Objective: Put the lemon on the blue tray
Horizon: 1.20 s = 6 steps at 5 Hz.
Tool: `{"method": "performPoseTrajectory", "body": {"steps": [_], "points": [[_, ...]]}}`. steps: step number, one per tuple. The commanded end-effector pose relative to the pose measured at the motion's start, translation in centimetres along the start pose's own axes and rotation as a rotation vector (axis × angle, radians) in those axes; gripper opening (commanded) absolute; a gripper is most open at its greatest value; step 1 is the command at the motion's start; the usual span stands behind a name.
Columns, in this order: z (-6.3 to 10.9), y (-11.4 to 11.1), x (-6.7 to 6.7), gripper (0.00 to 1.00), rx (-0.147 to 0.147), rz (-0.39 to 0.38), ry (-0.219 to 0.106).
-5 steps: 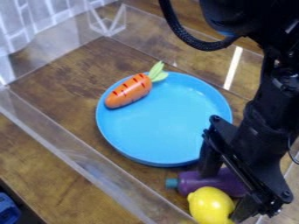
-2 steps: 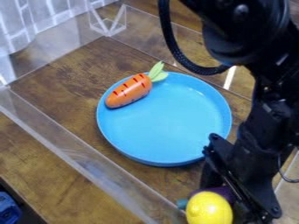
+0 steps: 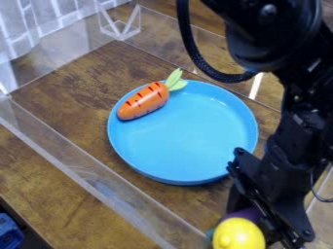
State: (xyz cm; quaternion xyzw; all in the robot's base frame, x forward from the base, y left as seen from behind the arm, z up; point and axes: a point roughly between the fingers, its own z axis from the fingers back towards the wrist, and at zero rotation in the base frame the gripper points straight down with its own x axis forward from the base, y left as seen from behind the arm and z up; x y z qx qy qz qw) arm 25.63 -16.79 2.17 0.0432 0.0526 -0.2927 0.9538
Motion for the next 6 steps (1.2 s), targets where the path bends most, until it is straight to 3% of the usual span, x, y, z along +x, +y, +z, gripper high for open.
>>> {"method": "performPoseTrajectory", "body": {"steps": [1, 3, 6], "points": [[2.2, 0.9, 0.7, 0.0, 0.004, 0.015, -0.05], [3.6, 1.6, 0.2, 0.0, 0.015, 0.019, -0.023], [3.4, 1.7, 0.2, 0.0, 0.043, -0.001, -0.008]]}}
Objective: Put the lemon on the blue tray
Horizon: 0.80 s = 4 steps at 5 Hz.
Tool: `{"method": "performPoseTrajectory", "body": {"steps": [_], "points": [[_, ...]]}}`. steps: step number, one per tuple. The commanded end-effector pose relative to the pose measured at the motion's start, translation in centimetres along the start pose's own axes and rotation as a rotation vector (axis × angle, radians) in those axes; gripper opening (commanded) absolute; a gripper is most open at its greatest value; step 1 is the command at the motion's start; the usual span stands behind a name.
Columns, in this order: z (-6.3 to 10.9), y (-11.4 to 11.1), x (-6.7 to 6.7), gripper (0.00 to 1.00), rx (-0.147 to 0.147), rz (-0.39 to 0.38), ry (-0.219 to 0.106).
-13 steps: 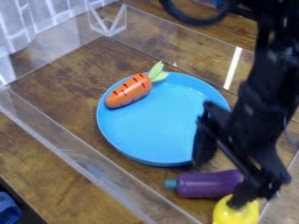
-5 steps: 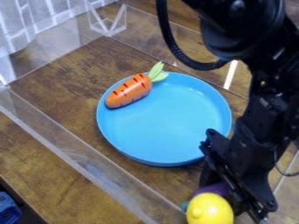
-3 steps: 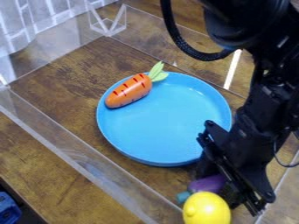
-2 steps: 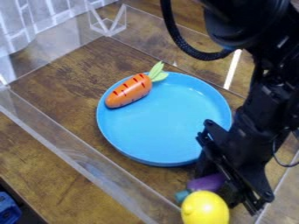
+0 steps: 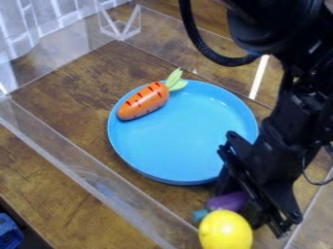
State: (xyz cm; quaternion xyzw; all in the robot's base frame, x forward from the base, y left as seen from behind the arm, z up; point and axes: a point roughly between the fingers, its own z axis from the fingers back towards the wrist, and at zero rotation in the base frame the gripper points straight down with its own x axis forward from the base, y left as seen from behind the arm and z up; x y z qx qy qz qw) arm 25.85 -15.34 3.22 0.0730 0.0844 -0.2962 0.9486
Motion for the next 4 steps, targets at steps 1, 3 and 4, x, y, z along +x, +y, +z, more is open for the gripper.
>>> {"method": "performPoseTrajectory", "body": {"steps": [1, 3, 4], "points": [[2.34, 0.43, 0.8, 0.0, 0.013, 0.003, -0.081], [2.21, 0.53, 0.78, 0.0, 0.033, -0.008, -0.072], [2.18, 0.56, 0.72, 0.0, 0.043, -0.013, -0.067]]}}
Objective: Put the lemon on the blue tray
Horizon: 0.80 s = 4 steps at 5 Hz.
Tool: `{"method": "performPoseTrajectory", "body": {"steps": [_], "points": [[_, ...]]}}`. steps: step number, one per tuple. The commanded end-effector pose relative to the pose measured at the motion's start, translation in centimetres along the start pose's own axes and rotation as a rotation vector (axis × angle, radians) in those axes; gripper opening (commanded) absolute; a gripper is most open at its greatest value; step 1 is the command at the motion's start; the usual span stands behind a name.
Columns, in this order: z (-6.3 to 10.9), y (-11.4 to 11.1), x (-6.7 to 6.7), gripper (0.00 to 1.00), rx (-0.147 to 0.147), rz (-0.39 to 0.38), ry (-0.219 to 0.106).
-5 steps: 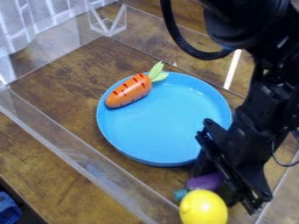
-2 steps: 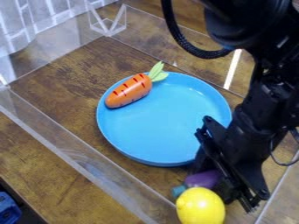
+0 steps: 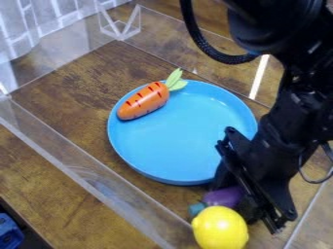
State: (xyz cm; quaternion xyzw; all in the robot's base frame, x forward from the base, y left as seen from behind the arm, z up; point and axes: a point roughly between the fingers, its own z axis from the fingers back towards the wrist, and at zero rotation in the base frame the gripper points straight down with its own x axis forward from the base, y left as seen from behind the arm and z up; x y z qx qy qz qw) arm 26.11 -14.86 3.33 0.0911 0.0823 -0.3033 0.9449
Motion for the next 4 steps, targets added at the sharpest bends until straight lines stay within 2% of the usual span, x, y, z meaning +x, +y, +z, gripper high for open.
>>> {"method": "performPoseTrajectory", "body": {"steps": [1, 4], "points": [[2.13, 0.13, 0.67, 0.0, 0.018, -0.007, -0.07], [2.05, 0.07, 0.29, 0.0, 0.059, -0.035, -0.066]]}}
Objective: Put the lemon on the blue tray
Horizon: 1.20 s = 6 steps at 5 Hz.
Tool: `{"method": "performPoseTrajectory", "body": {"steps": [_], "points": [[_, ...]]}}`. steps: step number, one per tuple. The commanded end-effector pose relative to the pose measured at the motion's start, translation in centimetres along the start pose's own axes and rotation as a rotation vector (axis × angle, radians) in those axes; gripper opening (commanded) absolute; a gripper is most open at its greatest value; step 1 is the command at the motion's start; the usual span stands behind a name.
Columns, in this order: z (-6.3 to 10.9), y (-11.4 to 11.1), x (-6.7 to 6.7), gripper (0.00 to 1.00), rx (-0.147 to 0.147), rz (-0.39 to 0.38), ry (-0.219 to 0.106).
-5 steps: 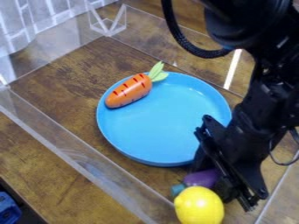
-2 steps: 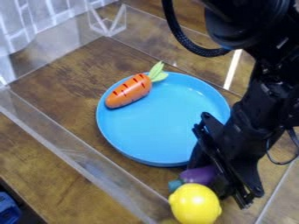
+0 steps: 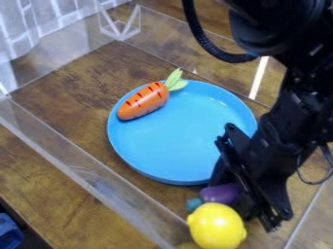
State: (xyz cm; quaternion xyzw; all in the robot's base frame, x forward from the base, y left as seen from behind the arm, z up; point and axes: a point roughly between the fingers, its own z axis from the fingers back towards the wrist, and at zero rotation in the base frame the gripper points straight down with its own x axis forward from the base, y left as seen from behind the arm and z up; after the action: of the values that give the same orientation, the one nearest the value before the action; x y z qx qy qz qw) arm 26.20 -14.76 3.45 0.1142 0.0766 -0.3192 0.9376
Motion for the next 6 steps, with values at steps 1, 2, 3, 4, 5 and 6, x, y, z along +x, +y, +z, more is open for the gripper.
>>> {"method": "performPoseTrajectory", "body": {"steps": [1, 2, 3, 4, 5, 6], "points": [[1.7, -0.1, 0.2, 0.0, 0.02, -0.017, -0.066], [1.3, -0.2, 0.1, 0.0, 0.026, -0.028, -0.064], [1.0, -0.2, 0.0, 0.0, 0.032, -0.033, -0.063], [0.8, -0.2, -0.1, 0.0, 0.037, -0.032, -0.064], [0.5, -0.2, -0.1, 0.0, 0.042, -0.031, -0.065], [0.1, -0.2, 0.0, 0.0, 0.044, -0.031, -0.066]]}}
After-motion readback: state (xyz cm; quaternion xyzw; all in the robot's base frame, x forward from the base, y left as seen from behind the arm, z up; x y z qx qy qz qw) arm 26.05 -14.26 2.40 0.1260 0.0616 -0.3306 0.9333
